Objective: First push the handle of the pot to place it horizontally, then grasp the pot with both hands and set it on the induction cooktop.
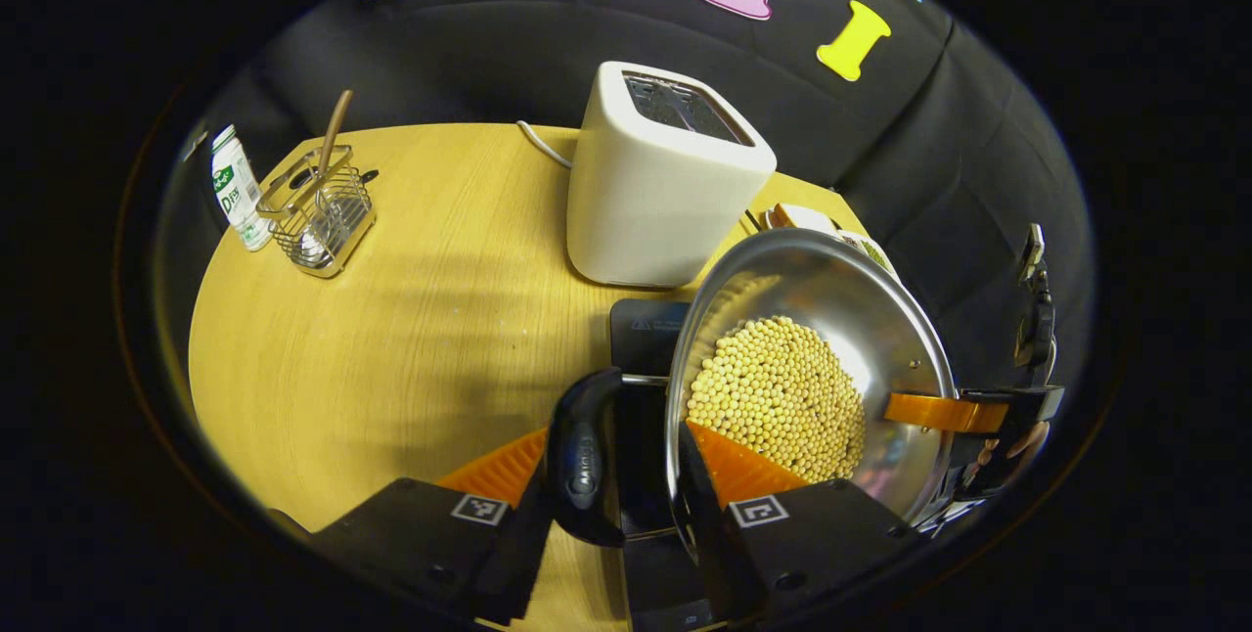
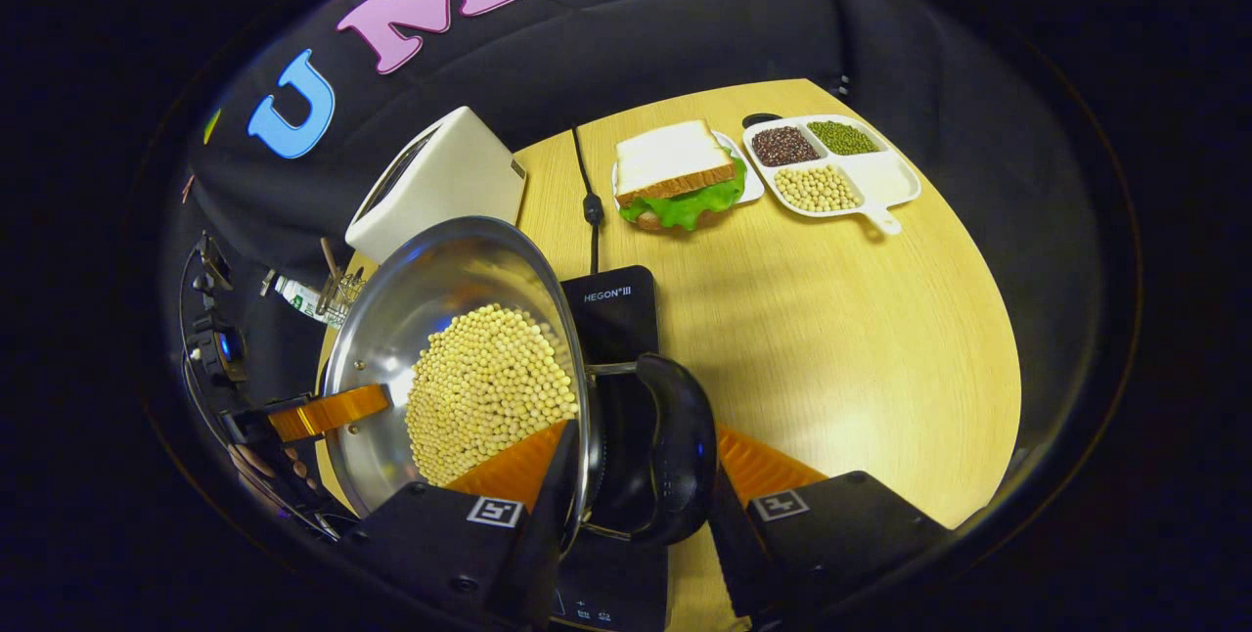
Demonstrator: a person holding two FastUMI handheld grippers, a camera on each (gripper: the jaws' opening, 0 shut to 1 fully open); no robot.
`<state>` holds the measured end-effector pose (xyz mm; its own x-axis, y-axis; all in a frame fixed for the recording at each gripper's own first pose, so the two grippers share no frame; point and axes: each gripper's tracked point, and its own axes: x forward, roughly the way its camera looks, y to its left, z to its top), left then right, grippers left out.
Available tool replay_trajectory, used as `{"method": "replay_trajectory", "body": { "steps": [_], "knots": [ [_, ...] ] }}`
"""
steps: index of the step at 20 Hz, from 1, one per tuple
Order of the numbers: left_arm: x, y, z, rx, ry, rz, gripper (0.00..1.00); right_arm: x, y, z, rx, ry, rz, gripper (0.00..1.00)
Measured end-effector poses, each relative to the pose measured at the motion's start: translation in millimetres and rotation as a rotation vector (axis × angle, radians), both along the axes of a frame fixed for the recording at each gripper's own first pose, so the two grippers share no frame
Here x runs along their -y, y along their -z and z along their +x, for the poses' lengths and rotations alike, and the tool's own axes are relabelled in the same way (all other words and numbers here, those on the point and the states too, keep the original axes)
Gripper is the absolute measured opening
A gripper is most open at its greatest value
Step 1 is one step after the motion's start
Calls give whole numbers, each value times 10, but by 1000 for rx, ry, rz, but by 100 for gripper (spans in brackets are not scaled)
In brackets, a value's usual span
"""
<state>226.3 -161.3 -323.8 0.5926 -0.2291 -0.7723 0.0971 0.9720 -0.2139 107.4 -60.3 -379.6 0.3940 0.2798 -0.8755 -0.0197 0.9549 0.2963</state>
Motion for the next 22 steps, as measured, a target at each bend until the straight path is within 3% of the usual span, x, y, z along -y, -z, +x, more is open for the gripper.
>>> {"method": "replay_trajectory", "body": {
  "steps": [1,2,3,4,8,14,16,22],
  "knots": [
    [8,8,-20,-5,-7,1,72,0,-29,-8,2,2,7,82],
    [12,-1,-34,-6,-19,-2,84,22,-48,11,10,9,7,89],
    [13,-38,-75,-2,-28,-12,89,47,-108,18,20,18,10,98],
    [20,-85,-112,3,-37,-18,97,76,-141,19,28,24,11,100],
    [-18,-332,-268,61,-69,3,96,219,-402,79,119,14,-16,99],
    [-119,-1086,-614,243,-90,67,96,310,-1287,121,387,-32,-92,99],
    [-238,-1352,-738,326,-101,124,95,343,-1617,87,486,-7,-124,99],
    [-626,-2362,-1182,590,-196,111,96,399,-2644,-144,763,74,-170,99]
  ]
}}
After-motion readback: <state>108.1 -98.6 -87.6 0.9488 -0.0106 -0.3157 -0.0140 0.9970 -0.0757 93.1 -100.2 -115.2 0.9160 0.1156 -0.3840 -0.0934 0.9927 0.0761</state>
